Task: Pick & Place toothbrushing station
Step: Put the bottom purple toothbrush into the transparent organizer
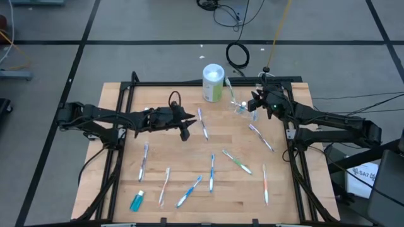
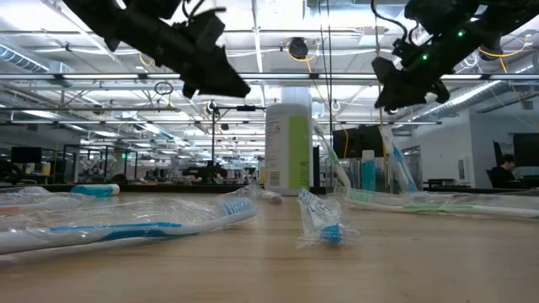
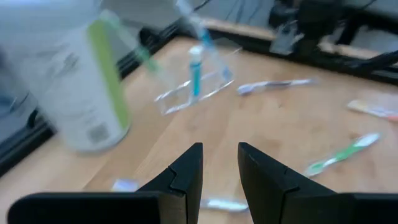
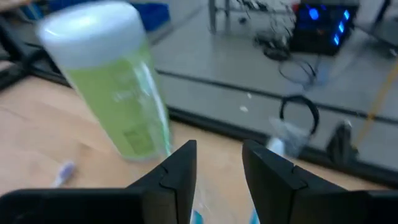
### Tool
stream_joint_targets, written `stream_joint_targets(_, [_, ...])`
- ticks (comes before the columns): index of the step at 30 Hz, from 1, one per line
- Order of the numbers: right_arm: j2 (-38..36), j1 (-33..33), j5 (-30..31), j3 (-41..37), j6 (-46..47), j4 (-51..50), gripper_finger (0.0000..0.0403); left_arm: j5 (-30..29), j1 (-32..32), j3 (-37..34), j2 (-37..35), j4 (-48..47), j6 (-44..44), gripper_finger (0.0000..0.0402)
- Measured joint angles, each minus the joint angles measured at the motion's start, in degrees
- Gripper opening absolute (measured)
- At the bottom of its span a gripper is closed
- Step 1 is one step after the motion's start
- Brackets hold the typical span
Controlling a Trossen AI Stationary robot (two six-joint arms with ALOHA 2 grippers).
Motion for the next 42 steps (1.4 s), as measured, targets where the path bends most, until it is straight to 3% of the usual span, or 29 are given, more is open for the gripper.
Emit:
stream_joint_targets(8, [0.0,3.3,-0.1,0.0,-5.3,1.9,0.012,-0.3,6.3,0.0,0.0,-11.2,-2.8,0.0108])
stream_joint_targets(15, [0.0,3.5,-0.1,0.0,-7.2,1.6,0.0126,-7.1,9.5,0.0,0.0,-20.2,-5.8,0.0109])
stream_joint_targets(23, [1.0,3.5,-0.1,0.0,-7.2,1.1,0.0145,-7.4,11.4,0.0,0.0,-22.2,-7.5,0.0112])
stream_joint_targets(32, [3.6,3.5,-0.1,0.0,-7.7,4.2,0.0176,-7.4,11.4,0.0,0.0,-22.9,-7.4,0.02])
stream_joint_targets(35, [3.6,3.5,-0.1,0.0,-7.7,5.4,0.0179,-7.4,11.4,0.0,0.0,-22.9,-11.4,0.0229])
stream_joint_targets(42, [3.6,3.5,-0.1,0.0,-7.6,5.4,0.0177,-3.7,11.3,0.0,0.0,-18.3,-21.7,0.0247])
